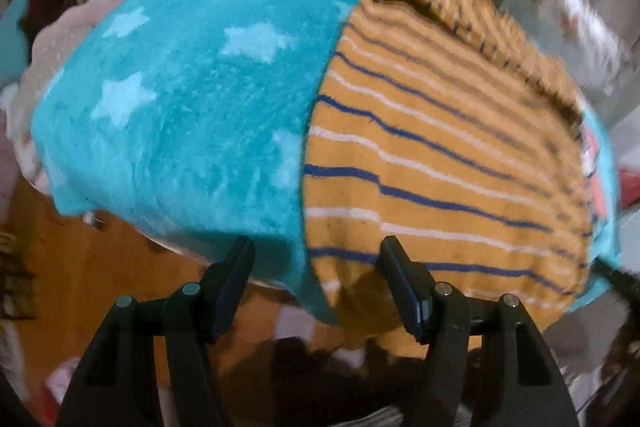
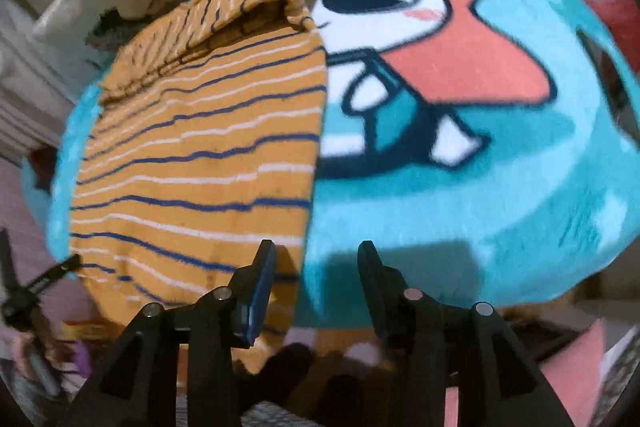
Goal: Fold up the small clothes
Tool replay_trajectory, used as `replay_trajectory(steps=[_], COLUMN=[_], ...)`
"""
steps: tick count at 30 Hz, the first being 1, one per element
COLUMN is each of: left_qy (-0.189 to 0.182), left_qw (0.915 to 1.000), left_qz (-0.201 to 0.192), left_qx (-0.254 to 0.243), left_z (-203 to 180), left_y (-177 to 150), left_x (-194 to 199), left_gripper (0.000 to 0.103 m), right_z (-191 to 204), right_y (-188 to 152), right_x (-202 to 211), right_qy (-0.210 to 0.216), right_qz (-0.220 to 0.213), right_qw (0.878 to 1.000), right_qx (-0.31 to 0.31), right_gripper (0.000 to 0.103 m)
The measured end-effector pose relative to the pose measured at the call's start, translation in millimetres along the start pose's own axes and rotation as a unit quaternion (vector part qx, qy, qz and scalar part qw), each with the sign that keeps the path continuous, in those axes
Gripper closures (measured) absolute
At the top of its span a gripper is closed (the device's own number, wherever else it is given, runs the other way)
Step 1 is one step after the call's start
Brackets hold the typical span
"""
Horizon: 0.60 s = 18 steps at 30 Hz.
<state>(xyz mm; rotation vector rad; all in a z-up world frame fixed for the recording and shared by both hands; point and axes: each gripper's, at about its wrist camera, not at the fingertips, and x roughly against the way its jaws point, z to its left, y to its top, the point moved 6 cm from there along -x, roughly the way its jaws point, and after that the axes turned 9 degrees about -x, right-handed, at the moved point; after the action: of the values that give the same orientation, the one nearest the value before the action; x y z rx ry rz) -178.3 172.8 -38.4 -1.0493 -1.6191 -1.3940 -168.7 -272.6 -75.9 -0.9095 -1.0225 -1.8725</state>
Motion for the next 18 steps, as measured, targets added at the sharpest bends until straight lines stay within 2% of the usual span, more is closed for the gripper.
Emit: replay_trajectory(steps=[2,6,12,16,18], left_qy=[-0.015,-0.048,-0.097,-0.129,-0.144], left_qw=[0.9996,0.9971,0.9869,0.9845,0.9838], left_qz=[-0.019,-0.029,-0.034,-0.021,-0.014], left_qx=[0.013,0.053,0.124,0.117,0.106], left_z=[-2.6,-1.9,20.3,10.4,1.5], left_y=[-2.3,-6.1,-10.2,-14.8,-19.0], left_x=[7.4,3.9,-10.8,-17.2,-18.4], left_gripper=[0.036,0.031,0.031,0.032,0.042], right_z=[-3.6,-2.7,5.1,10.4,15.6], right_y=[-8.2,-29.1,-36.9,-40.9,-45.2], right_x=[-0.1,-13.2,-19.8,-25.5,-31.7], right_qy=[0.031,0.091,0.149,0.191,0.196], right_qz=[0.010,0.050,0.065,0.092,0.106], right_qw=[0.999,0.994,0.985,0.975,0.972], right_qx=[-0.015,-0.040,-0.058,-0.071,-0.073], right_gripper=[0.057,0.056,0.054,0.054,0.054])
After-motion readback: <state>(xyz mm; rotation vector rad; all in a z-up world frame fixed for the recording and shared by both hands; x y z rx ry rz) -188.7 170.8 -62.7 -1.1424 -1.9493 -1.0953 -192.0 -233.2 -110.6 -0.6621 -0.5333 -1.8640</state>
